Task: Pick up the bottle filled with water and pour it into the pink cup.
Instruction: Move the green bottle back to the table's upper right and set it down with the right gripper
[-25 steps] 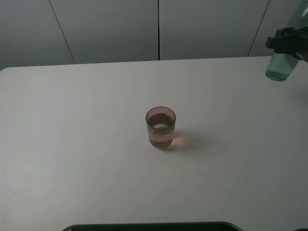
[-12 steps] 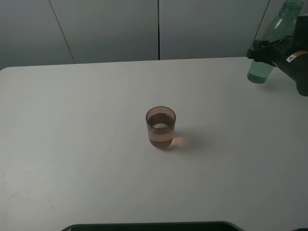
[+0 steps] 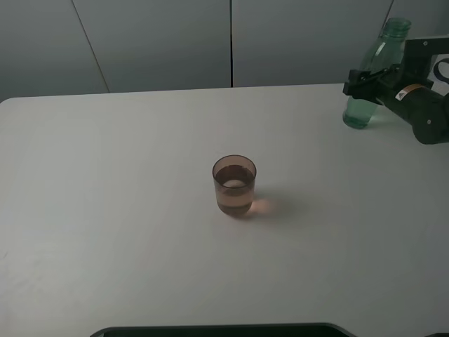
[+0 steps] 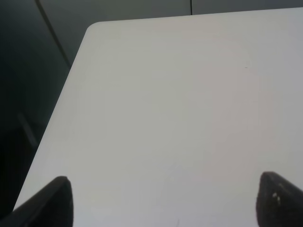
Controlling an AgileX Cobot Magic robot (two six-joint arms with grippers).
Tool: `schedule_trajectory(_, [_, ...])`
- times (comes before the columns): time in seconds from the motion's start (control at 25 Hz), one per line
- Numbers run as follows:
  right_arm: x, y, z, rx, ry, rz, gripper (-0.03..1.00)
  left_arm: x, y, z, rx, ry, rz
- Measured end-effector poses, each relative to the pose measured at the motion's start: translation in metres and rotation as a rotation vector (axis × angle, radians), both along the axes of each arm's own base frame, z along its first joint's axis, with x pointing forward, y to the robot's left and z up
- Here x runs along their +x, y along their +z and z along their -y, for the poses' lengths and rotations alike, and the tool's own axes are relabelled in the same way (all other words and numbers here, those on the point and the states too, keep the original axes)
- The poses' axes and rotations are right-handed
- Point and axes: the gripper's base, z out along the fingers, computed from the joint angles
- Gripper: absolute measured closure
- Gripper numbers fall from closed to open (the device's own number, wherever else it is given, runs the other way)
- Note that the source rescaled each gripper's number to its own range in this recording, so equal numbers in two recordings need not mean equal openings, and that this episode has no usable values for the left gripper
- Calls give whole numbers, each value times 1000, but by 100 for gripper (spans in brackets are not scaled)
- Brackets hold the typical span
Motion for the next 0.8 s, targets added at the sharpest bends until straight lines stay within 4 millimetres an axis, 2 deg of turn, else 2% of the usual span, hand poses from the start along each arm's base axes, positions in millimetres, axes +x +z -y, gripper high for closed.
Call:
schedule_trajectory(0.24, [0, 0, 0, 2, -4, -2, 97, 0, 0, 0, 0, 0, 0])
schedule_trajectory(0.28, [0, 0, 0, 2, -4, -2, 93, 0, 0, 0, 0, 0, 0])
schedule_trajectory(0.36, [1, 2, 0, 5, -4, 17, 23, 0, 0, 0, 0, 0, 0])
schedule_trajectory(0.4, [2, 3, 0, 5, -3, 25, 10, 0, 0, 0, 0, 0, 0])
schedule_trajectory(0.44, [3, 4, 0, 4, -3, 31, 2, 0, 0, 0, 0, 0, 2])
schedule_trajectory(0.52, [3, 4, 0, 4, -2, 33, -3, 0, 0, 0, 0, 0, 0])
schedule_trajectory(0.68, [3, 5, 0, 1, -2, 36, -3, 0, 0, 0, 0, 0, 2])
schedule_trajectory(0.8, [3, 13, 0, 0, -2, 57, -3, 0, 0, 0, 0, 0, 0])
